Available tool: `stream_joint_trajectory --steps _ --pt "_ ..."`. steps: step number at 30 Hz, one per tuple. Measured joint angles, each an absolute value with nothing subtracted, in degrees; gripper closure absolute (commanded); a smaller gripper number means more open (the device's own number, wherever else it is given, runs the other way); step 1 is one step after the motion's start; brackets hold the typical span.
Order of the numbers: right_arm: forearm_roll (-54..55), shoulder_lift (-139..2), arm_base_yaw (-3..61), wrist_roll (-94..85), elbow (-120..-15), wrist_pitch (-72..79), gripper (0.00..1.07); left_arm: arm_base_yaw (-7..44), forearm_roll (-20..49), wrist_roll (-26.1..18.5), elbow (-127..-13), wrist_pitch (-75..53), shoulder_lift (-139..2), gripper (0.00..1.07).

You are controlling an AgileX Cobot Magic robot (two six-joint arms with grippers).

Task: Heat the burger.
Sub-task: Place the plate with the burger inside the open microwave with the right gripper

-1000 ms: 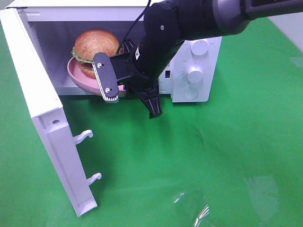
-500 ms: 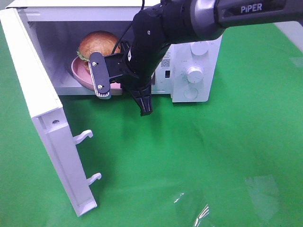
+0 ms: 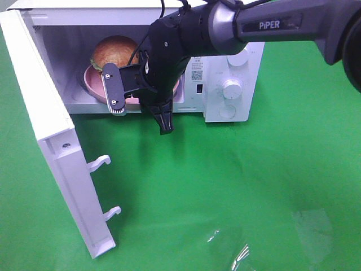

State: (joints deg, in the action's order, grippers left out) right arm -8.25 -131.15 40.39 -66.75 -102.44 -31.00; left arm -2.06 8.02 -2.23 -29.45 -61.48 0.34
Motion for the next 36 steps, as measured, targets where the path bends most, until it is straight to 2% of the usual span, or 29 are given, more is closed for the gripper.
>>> stream_joint_trajectory --steps 10,36 --pt "-10.0 -134.1 39.7 -62.7 -106.7 -30.5 1.07 -2.1 8.0 -2.2 -29.5 -61.5 0.3 0.1" --pt "-11.2 -134.2 38.9 -64.3 -106.7 -27.1 1.05 -2.1 8.0 -2.2 -29.5 -61.5 0.3 0.1"
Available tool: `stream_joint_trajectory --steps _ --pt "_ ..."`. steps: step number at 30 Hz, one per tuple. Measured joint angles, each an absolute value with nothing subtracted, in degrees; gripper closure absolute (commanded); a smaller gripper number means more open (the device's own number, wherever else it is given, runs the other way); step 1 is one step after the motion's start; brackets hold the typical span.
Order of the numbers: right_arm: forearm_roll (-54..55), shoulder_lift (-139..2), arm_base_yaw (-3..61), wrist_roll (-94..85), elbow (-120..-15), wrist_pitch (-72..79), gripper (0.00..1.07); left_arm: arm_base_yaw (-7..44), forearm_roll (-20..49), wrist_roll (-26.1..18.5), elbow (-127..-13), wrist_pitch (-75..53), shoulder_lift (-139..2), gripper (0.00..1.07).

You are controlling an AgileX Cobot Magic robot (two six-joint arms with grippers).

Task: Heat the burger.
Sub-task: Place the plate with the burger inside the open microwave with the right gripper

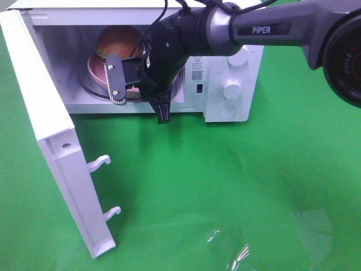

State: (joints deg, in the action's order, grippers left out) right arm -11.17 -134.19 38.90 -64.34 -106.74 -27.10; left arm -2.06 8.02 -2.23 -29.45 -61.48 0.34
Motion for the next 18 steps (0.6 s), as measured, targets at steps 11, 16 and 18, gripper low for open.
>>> stream_joint_trajectory --steps 11,16,18 --pt "-11.1 -134.2 38.9 -63.8 -106.7 -27.0 0.91 -2.1 8.0 -2.2 -29.5 -61.5 0.3 0.1" --pt "-10.8 -134.2 38.9 -63.3 -107.2 -25.4 0.75 -2.1 8.0 -2.2 -29.5 -61.5 0.3 0.1" --pt "-10.7 -134.1 38.9 -62.7 -107.2 -25.4 0.69 -2.1 8.0 -2.2 -29.5 -61.5 0.3 0.1"
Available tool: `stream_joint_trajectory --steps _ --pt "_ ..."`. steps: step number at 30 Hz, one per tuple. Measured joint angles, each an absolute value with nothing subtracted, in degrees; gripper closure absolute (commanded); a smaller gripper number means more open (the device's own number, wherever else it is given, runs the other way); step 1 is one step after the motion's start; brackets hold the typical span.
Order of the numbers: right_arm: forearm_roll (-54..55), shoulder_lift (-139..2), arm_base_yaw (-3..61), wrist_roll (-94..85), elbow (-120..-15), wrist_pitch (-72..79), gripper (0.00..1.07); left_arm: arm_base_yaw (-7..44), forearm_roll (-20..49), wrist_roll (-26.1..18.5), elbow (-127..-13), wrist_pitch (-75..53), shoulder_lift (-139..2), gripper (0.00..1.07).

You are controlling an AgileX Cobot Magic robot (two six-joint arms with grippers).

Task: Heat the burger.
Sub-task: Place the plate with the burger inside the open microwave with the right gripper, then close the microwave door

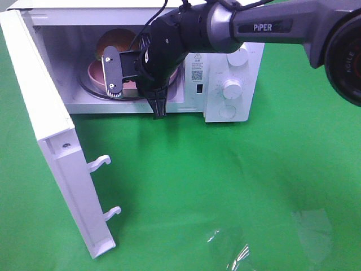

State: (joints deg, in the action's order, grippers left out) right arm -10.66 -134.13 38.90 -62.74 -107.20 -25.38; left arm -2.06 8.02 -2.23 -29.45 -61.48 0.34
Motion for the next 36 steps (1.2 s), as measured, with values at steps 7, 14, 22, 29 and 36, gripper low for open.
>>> stream_joint_trajectory --steps 7,14,22,29,36 --pt "-9.6 -133.5 38.9 -62.5 -107.1 -25.8 0.53 -2.1 8.0 -2.2 -29.5 -61.5 0.3 0.1" --pt "-9.1 -130.6 38.9 -62.4 -103.3 -25.5 0.47 -2.1 8.0 -2.2 -29.5 -61.5 0.3 0.1" --pt "-9.1 -125.9 38.9 -62.6 -95.2 -22.2 0.41 -2.1 8.0 -2.2 -29.5 -61.5 0.3 0.1" --pt "-9.1 -123.1 39.5 -62.9 -89.4 -20.9 0.37 -2.1 8.0 -2.2 -29.5 -61.5 0.3 0.1" --pt "-9.1 -119.6 40.2 -62.5 -85.3 -19.9 0.31 -2.1 8.0 -2.2 -29.5 -61.5 0.3 0.1"
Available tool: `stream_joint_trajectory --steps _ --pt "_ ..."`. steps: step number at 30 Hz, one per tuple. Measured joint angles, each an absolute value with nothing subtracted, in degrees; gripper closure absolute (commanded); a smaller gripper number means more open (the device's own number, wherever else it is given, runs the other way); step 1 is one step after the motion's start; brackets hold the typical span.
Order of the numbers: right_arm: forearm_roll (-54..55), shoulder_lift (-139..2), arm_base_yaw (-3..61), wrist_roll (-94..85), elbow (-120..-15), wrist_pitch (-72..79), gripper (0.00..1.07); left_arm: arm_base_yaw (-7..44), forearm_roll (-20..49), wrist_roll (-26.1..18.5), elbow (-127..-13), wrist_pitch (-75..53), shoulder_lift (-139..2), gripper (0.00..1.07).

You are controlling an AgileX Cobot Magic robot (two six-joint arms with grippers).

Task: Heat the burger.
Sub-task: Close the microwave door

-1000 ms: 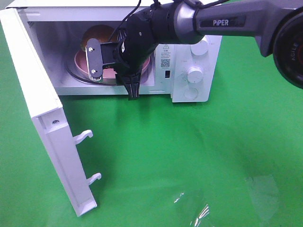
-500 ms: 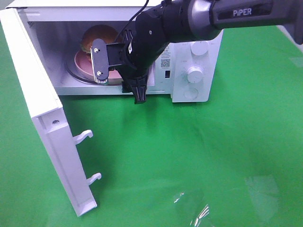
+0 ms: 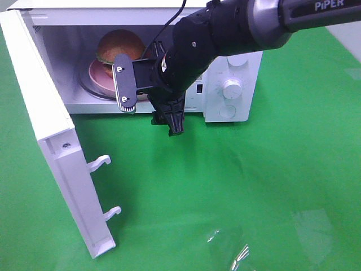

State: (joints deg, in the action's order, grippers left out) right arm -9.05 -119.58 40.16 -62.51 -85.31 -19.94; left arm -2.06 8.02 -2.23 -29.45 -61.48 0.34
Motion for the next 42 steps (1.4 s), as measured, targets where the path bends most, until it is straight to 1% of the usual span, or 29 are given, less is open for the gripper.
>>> stream_joint_trajectory --steps 5,9,12,14,15,19,29,38,42 --pt "-9.1 -117.9 40.2 -61.2 -83.3 -19.8 0.31 -2.1 8.0 -2.2 -29.5 -61.5 0.3 0.1" --pt "-9.1 -114.3 40.2 -59.1 -77.8 -19.8 0.31 -2.1 8.0 -2.2 -29.5 -61.5 0.3 0.1" --pt "-9.1 -113.6 40.2 -58.6 -76.6 -19.8 0.31 -2.1 8.0 -2.2 -29.5 -61.5 0.3 0.1" --pt "-9.1 -110.5 40.2 -56.2 -72.5 -19.0 0.31 -2.1 8.0 -2.2 -29.5 -61.5 0.3 0.1" --pt "-9.1 -110.5 40.2 -56.2 -72.5 -19.0 0.31 -2.1 8.0 -2.2 -29.5 -61.5 0.3 0.1" --pt "-9.1 -106.1 40.2 -53.1 -67.0 -18.0 0.31 -2.1 8.0 -2.2 -29.5 -61.5 0.3 0.1" --pt "-9.1 -98.8 40.2 -47.4 -58.9 -17.5 0.31 -2.1 8.0 -2.2 -29.5 -61.5 0.3 0.1" --pt "-9.2 -91.0 40.2 -35.0 -52.3 -17.6 0.31 -2.1 8.0 -2.2 -29.5 -61.5 0.3 0.1" --pt "-9.1 -86.7 40.2 -24.1 -49.6 -19.3 0.31 -2.1 8.0 -2.2 -29.5 -61.5 0.3 0.1"
